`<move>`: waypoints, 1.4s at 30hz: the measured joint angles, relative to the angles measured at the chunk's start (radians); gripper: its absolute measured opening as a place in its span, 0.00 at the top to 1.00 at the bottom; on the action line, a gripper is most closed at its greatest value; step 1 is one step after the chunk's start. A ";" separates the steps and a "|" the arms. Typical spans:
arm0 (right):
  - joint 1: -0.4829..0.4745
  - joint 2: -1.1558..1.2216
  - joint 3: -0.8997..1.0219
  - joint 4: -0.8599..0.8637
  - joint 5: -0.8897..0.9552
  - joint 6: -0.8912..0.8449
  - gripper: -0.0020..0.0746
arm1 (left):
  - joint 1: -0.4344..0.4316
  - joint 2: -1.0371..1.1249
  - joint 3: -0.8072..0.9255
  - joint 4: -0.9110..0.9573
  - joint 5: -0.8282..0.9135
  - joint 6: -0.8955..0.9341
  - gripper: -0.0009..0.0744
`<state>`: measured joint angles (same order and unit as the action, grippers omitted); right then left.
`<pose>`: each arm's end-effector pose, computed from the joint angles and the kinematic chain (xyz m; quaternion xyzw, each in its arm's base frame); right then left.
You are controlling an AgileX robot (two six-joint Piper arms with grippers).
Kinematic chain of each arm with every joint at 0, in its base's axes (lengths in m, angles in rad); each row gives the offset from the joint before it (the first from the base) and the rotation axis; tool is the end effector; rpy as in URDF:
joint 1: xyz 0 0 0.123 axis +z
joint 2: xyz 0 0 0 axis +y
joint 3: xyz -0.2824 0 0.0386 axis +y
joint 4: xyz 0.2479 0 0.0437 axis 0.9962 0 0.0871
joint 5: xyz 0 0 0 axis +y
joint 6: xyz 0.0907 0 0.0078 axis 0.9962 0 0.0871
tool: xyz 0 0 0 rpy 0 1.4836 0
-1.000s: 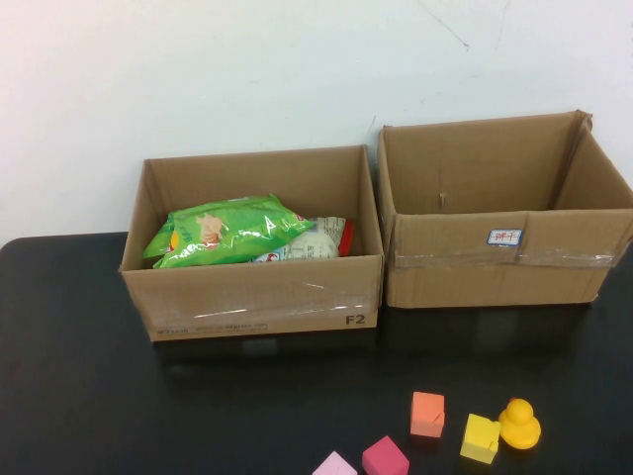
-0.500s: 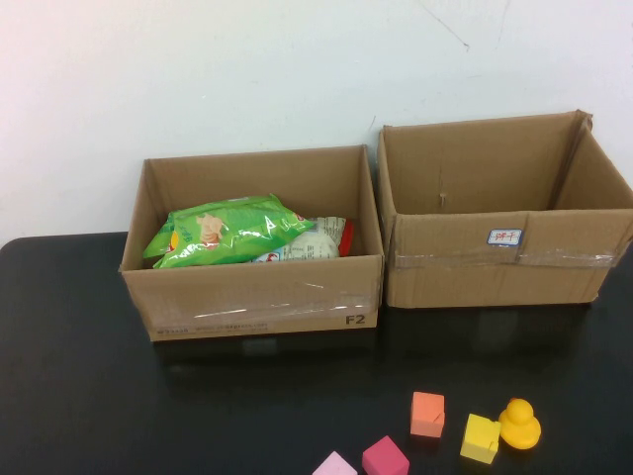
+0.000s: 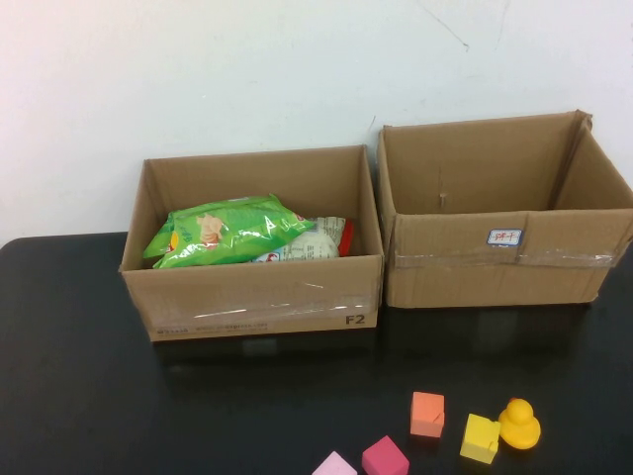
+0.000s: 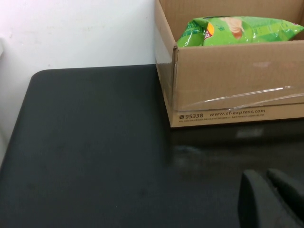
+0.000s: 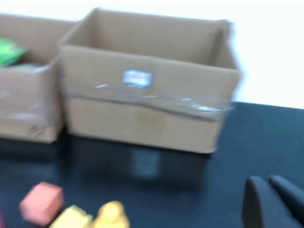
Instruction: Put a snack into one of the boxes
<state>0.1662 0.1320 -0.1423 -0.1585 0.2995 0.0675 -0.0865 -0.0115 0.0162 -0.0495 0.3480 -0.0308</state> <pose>0.0616 0.0060 0.2266 -0.0819 0.7693 0.0080 0.6336 0.0528 -0.0061 0.1769 0.0088 0.7943 -0.0564 0.6048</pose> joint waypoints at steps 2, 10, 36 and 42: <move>-0.070 -0.048 0.056 0.002 -0.024 0.004 0.98 | 0.000 0.000 0.000 0.000 0.000 0.005 0.99; -0.222 -0.140 0.170 0.062 0.014 -0.001 0.98 | 0.000 0.000 0.000 0.000 0.000 0.008 0.99; -0.225 -0.140 0.167 0.164 0.059 -0.049 0.98 | 0.000 0.000 0.000 0.000 0.000 0.008 0.99; -0.225 -0.140 0.166 0.150 0.061 -0.061 0.98 | 0.000 0.000 0.000 0.000 0.000 0.008 0.99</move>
<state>-0.0584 -0.0084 0.0235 -0.0087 0.3605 0.0068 -0.0865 -0.0115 0.0162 -0.0495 0.3480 -0.0226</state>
